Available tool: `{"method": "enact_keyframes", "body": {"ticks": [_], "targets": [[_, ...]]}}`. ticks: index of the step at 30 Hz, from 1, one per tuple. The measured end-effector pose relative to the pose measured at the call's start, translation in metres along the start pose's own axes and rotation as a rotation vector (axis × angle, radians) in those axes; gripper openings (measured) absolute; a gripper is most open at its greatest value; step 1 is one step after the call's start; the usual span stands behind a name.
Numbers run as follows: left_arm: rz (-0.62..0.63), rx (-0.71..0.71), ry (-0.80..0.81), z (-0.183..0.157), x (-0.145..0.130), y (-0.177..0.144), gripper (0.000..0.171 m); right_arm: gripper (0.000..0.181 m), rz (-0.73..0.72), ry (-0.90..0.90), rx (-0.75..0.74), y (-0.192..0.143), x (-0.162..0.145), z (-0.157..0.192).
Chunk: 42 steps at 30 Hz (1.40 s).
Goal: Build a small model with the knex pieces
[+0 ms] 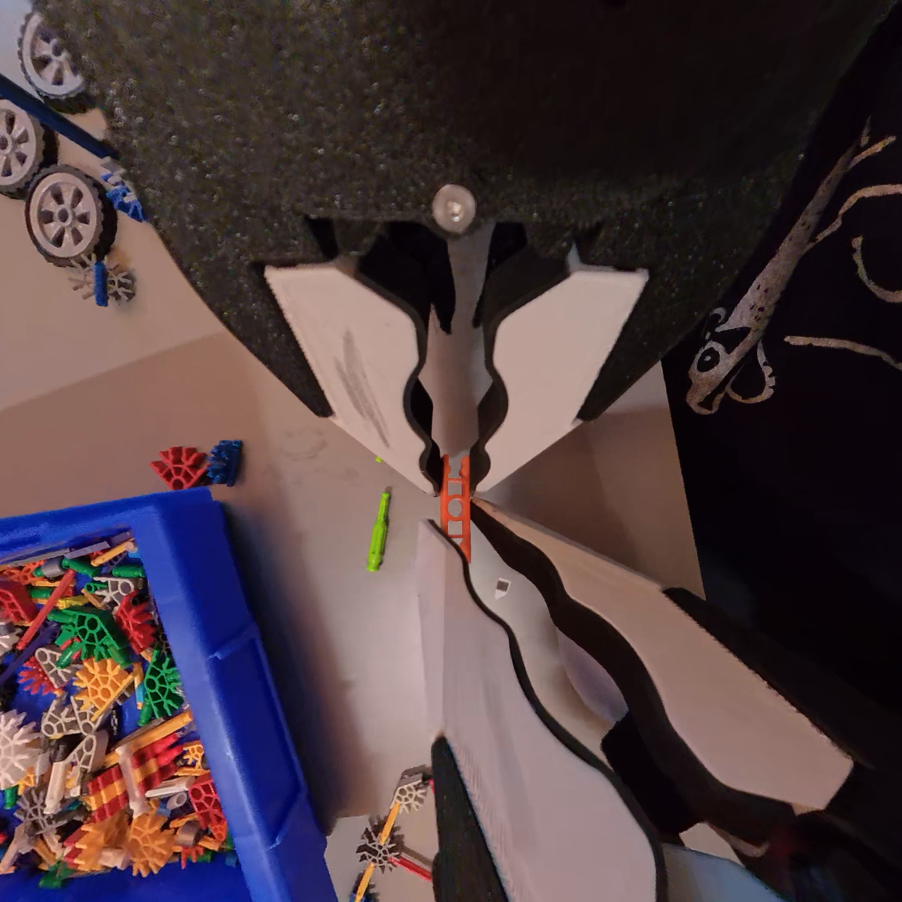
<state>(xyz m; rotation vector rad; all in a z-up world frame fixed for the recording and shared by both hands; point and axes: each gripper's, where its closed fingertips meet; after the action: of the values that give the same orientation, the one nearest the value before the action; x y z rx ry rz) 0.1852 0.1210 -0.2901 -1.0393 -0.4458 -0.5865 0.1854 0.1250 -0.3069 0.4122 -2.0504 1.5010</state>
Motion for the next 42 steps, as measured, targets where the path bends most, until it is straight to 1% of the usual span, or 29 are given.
{"method": "enact_keyframes", "body": {"ticks": [6, 9, 10, 12, 13, 16, 18, 22, 23, 27, 32, 34, 36, 38, 42], "targets": [[-0.009, -0.017, -0.02, 0.008, -0.004, -0.006, 0.009, 0.013, -0.054, 0.036, -0.003, 0.001, 0.011, -0.007], [0.007, -0.027, -0.022, 0.016, -0.011, -0.006, 0.009, 0.015, -0.084, 0.064, -0.005, 0.002, 0.018, -0.014], [0.015, -0.027, -0.02, 0.02, -0.014, -0.007, 0.009, 0.018, -0.089, 0.081, 0.004, 0.003, 0.019, -0.015], [0.034, -0.02, -0.017, 0.029, -0.021, -0.008, 0.009, 0.034, -0.081, 0.125, -0.001, 0.004, 0.018, -0.021], [0.046, -0.013, -0.016, 0.035, -0.025, -0.009, 0.008, 0.034, -0.088, 0.141, -0.002, 0.005, 0.018, -0.023], [0.1, -0.028, -0.001, 0.047, -0.042, -0.008, 0.009, 0.019, -0.075, 0.169, -0.01, 0.01, 0.013, -0.031], [0.123, -0.042, 0.022, 0.052, -0.049, -0.005, 0.009, 0.019, -0.03, 0.161, -0.023, 0.019, 0.007, -0.034], [0.142, -0.099, 0.057, 0.051, -0.055, 0.0, 0.009, 0.015, 0.031, 0.142, -0.023, 0.033, 0.0, -0.036], [0.14, -0.118, 0.058, 0.049, -0.055, 0.001, 0.009, 0.01, 0.023, 0.14, -0.011, 0.035, 0.003, -0.035], [0.143, -0.167, 0.071, 0.045, -0.057, 0.005, 0.009, 0.004, 0.032, 0.111, -0.006, 0.035, 0.002, -0.037], [0.169, -0.246, 0.079, 0.035, -0.061, 0.01, 0.009, 0.004, 0.031, 0.087, 0.006, 0.03, 0.0, -0.034], [0.177, -0.287, 0.066, 0.032, -0.064, 0.012, 0.009, 0.004, 0.009, 0.077, 0.007, 0.025, 0.003, -0.033], [0.174, -0.321, 0.054, 0.028, -0.063, 0.013, 0.009, 0.004, -0.018, 0.056, 0.031, 0.022, 0.008, -0.029], [0.165, -0.359, 0.036, 0.024, -0.061, 0.013, 0.009, 0.004, -0.005, 0.03, 0.044, 0.024, 0.008, -0.026], [0.155, -0.362, 0.021, 0.027, -0.061, 0.014, 0.011, 0.004, 0.011, 0.005, 0.071, 0.03, 0.008, -0.025]]}}
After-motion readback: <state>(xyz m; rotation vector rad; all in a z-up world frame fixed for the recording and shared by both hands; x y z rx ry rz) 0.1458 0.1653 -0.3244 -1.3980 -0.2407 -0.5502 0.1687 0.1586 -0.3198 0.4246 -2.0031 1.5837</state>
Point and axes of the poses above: each gripper's, where its closed fingertips meet, y out along the fingers, x out of its top, z = x × y across the jaws, and after that the axes turned 6 degrees about -y, right-handed
